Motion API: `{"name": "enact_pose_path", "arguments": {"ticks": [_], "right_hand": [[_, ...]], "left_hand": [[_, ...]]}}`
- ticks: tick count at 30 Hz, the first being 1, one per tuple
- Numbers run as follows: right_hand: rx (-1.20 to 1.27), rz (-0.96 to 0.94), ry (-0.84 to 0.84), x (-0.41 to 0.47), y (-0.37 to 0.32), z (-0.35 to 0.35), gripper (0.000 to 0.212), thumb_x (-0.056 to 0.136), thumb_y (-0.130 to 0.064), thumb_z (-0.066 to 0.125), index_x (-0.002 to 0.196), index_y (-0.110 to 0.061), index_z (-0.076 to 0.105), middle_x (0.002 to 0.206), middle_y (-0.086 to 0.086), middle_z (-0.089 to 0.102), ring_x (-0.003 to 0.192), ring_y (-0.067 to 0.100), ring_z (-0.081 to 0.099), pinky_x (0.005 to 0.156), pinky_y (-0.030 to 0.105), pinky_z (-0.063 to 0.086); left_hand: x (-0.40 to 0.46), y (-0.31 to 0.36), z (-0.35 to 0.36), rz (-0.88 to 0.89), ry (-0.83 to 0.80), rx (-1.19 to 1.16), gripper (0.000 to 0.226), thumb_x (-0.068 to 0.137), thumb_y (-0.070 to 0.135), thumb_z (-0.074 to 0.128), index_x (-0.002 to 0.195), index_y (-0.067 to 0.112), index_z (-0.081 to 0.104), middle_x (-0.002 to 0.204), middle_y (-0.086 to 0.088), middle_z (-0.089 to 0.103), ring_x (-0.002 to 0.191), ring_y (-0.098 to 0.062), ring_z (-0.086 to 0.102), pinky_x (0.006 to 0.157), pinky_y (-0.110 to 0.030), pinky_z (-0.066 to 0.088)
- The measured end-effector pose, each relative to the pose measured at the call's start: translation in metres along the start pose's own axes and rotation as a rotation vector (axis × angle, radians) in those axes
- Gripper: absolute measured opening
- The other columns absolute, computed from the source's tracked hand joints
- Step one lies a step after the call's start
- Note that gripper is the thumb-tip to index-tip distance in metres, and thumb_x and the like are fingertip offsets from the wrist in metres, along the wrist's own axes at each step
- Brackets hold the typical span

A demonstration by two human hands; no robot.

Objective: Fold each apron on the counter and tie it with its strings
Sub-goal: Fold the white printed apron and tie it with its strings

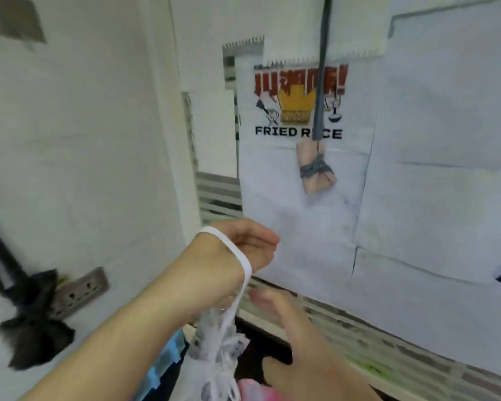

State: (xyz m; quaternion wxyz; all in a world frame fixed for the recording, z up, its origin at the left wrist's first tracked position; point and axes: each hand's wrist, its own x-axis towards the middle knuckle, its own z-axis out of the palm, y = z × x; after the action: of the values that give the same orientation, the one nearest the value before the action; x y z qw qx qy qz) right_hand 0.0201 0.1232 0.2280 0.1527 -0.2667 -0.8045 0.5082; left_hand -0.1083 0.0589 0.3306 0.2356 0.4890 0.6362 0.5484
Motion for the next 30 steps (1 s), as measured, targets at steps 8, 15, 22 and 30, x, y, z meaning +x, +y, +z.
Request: {"name": "enact_pose_path", "arguments": {"ticks": [8, 15, 22, 30], "right_hand": [[0.625, -0.395, -0.123, 0.004, -0.19, -0.005, 0.013, 0.081, -0.016, 0.07, 0.072, -0.009, 0.064, 0.054, 0.013, 0.042, 0.051, 0.024, 0.045, 0.066, 0.049, 0.058], [0.535, -0.569, -0.286, 0.014, -0.279, 0.003, 0.02, 0.101, -0.01, 0.064, 0.081, -0.006, 0.066, 0.053, 0.003, 0.037, 0.046, 0.02, 0.033, 0.047, 0.03, 0.041], [0.478, -0.571, -0.325, 0.018, -0.327, 0.026, 0.013, 0.101, -0.01, 0.062, 0.095, 0.001, 0.066, 0.06, 0.003, 0.031, 0.047, 0.015, 0.021, 0.049, 0.027, 0.013], [-0.05, -0.729, 0.231, 0.061, -0.344, 0.031, 0.016, 0.102, -0.032, 0.061, 0.088, -0.027, 0.064, 0.095, -0.008, 0.052, 0.072, 0.012, 0.059, 0.069, 0.033, 0.055]], "left_hand": [[-0.019, 0.11, -0.117, -0.237, 0.025, 0.377, 0.022, 0.088, 0.017, 0.069, 0.107, 0.007, 0.076, 0.094, -0.001, 0.081, 0.084, -0.015, 0.077, 0.084, -0.034, 0.061], [-0.103, 0.156, -0.204, -0.482, -0.057, 0.314, 0.044, 0.095, 0.029, 0.069, 0.137, 0.023, 0.056, 0.117, -0.004, 0.078, 0.108, -0.022, 0.075, 0.103, -0.039, 0.058], [-0.138, 0.187, -0.226, -0.322, 0.423, 0.574, 0.03, 0.105, 0.025, 0.061, 0.132, 0.039, 0.058, 0.075, -0.006, 0.07, 0.057, -0.02, 0.067, 0.055, -0.032, 0.059], [-0.096, 0.193, -0.239, 0.036, 0.665, 0.625, 0.023, 0.099, 0.01, 0.066, 0.091, 0.026, 0.08, 0.085, 0.0, 0.073, 0.065, -0.018, 0.074, 0.06, -0.033, 0.063]]}}
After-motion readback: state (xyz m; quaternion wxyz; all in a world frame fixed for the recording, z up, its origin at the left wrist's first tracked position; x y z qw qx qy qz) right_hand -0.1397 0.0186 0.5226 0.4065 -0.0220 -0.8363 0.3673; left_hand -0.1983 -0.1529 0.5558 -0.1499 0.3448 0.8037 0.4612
